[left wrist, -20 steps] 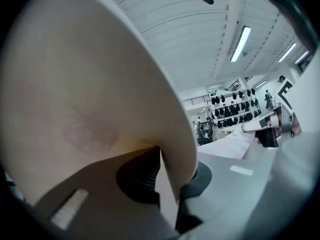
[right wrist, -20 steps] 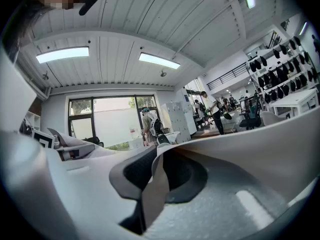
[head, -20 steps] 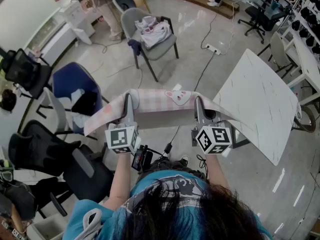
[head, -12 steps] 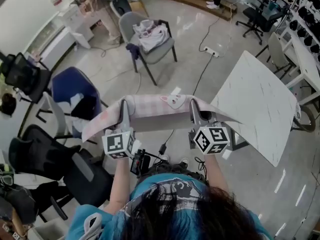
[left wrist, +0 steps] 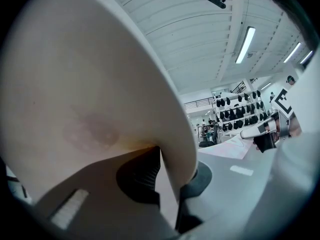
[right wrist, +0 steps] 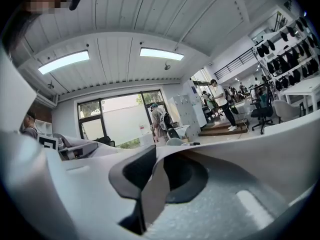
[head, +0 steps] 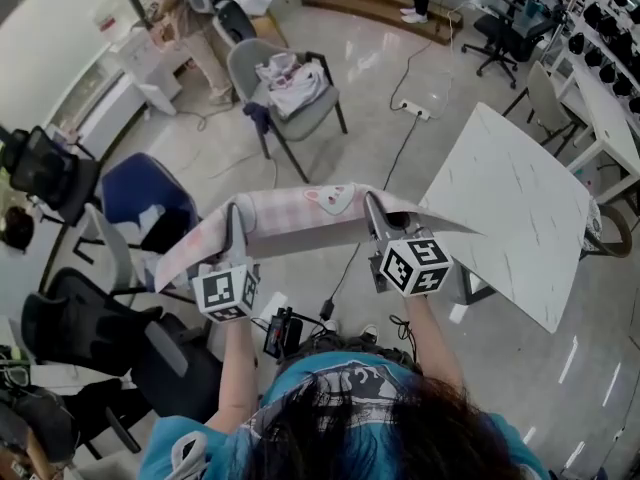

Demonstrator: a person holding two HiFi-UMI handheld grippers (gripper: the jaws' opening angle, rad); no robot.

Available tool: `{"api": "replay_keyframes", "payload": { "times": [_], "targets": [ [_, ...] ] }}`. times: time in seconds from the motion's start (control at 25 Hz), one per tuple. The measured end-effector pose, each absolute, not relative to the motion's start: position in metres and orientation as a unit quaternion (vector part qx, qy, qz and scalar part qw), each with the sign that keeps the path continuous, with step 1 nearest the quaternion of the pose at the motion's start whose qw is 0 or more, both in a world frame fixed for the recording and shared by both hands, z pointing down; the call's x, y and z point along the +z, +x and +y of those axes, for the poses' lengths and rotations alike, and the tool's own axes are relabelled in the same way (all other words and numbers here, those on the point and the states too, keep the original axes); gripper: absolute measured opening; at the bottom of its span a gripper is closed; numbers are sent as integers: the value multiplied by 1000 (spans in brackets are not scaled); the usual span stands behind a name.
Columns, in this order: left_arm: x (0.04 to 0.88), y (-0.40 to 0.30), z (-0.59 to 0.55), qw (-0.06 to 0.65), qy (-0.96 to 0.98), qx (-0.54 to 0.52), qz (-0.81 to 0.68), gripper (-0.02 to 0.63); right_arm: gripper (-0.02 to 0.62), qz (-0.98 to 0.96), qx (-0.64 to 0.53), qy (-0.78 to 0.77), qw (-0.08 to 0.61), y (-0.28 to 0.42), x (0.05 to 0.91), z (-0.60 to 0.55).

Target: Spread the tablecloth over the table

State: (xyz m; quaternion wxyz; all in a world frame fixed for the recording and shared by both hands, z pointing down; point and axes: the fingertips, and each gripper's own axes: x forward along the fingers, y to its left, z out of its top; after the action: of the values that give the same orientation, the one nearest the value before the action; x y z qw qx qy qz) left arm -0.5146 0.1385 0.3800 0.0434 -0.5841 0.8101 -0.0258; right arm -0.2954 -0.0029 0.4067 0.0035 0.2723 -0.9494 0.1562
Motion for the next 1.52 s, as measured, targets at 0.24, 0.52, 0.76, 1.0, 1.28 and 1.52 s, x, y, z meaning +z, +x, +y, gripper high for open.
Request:
{"api": "replay_keyframes", "payload": {
  "times": [0.24, 0.52, 0.76, 1.0, 1.28, 1.52],
  "targets": [
    [365, -505, 125, 52, -582, -16, 811, 46, 52, -953, 155, 261, 1, -285, 396, -15],
    [363, -481, 111, 47, -580, -9, 813, 44, 52, -954, 150, 259, 3, -260, 395, -27],
    [359, -465, 98, 43, -585, -6, 810, 43, 52, -955, 143, 260, 0, -243, 390, -38],
    [351, -465, 70, 49, -596, -9, 801, 41, 52, -955, 145, 260, -8, -242, 385, -62],
    [356, -487, -3, 57, -608, 4, 792, 33, 52, -950, 151, 272, -4, -257, 391, -123],
    [354, -534, -97, 39, -619, 21, 784, 34, 49, -946, 156, 284, 5, -299, 382, -210]
  ]
}}
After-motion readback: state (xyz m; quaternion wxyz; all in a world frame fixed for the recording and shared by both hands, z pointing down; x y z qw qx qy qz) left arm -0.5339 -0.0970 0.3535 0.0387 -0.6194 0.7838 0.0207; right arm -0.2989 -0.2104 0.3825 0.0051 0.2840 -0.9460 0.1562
